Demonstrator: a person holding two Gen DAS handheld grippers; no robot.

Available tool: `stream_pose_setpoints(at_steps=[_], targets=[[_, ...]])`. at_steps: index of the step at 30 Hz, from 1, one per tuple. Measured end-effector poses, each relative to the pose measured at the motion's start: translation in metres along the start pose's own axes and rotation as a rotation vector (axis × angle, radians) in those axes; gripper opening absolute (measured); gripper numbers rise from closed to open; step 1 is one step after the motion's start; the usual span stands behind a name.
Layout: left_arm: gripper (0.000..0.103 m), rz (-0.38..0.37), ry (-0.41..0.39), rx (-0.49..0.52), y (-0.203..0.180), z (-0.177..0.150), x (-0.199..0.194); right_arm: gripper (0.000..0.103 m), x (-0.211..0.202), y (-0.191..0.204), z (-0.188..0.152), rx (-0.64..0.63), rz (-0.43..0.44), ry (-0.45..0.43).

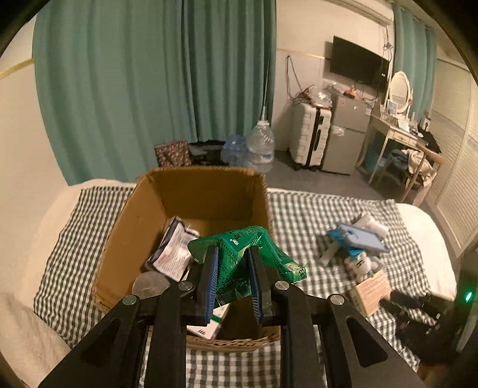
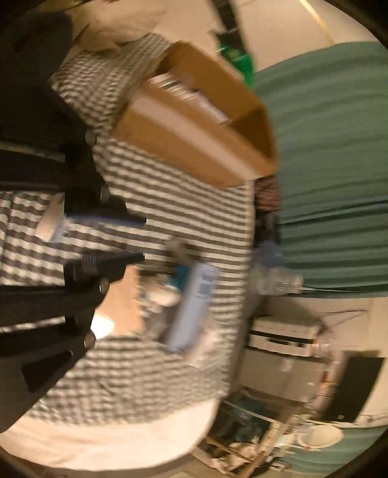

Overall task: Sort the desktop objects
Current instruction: 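Carry the green snack bag with the left tool over the box while the right holds the wipes, then open the left tool over the box to drop the snack bag while the right drops the wipes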

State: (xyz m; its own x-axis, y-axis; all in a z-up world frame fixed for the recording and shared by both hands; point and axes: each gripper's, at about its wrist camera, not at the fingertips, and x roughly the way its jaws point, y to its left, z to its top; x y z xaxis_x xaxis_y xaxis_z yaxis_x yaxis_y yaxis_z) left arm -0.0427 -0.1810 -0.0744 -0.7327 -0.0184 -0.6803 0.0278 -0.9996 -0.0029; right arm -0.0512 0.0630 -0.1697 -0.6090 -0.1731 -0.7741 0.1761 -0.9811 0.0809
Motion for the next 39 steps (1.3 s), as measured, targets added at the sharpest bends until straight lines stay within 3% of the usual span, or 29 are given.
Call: stream_pose_setpoints(at_steps=[3, 5, 10, 15, 16, 19, 22, 26, 29, 31, 34, 39], targets=[[0.019, 0.006, 0.012, -0.005, 0.006, -0.006, 0.006, 0.037, 0.019, 0.002, -0.026, 0.024, 0.013, 0.057], [0.019, 0.005, 0.018, -0.018, 0.009, -0.007, 0.009, 0.051, 0.023, 0.005, -0.040, 0.034, 0.037, 0.077], [0.020, 0.005, 0.033, -0.040, 0.014, -0.008, 0.017, 0.069, 0.029, 0.018, -0.066, 0.022, 0.073, 0.130], [0.020, 0.014, 0.037, -0.054, 0.018, -0.005, 0.022, 0.069, 0.072, 0.032, -0.098, -0.040, 0.059, 0.356], [0.020, 0.017, 0.038, -0.054, 0.019, -0.006, 0.022, 0.061, 0.078, 0.031, -0.104, -0.029, 0.057, 0.382], [0.020, 0.028, 0.043, -0.055, 0.024, -0.005, 0.026, 0.053, 0.080, 0.024, -0.109, 0.009, 0.075, 0.382], [0.020, 0.037, 0.051, -0.065, 0.029, -0.003, 0.032, 0.029, 0.070, 0.022, -0.100, 0.021, 0.089, 0.350], [0.020, 0.055, 0.068, -0.067, 0.033, 0.001, 0.042, 0.027, 0.056, 0.023, -0.074, 0.008, 0.102, 0.285], [0.025, 0.068, 0.080, -0.069, 0.036, 0.003, 0.049, 0.026, 0.048, 0.025, -0.052, 0.003, 0.117, 0.233], [0.044, 0.069, 0.089, -0.070, 0.038, 0.004, 0.053, 0.026, 0.039, 0.027, -0.034, 0.007, 0.125, 0.185], [0.061, 0.081, 0.086, -0.072, 0.042, 0.005, 0.056, 0.026, 0.025, 0.035, -0.003, -0.009, 0.123, 0.106], [0.077, 0.108, 0.082, -0.103, 0.056, 0.008, 0.059, 0.026, 0.006, 0.053, 0.054, -0.029, 0.159, -0.019]])
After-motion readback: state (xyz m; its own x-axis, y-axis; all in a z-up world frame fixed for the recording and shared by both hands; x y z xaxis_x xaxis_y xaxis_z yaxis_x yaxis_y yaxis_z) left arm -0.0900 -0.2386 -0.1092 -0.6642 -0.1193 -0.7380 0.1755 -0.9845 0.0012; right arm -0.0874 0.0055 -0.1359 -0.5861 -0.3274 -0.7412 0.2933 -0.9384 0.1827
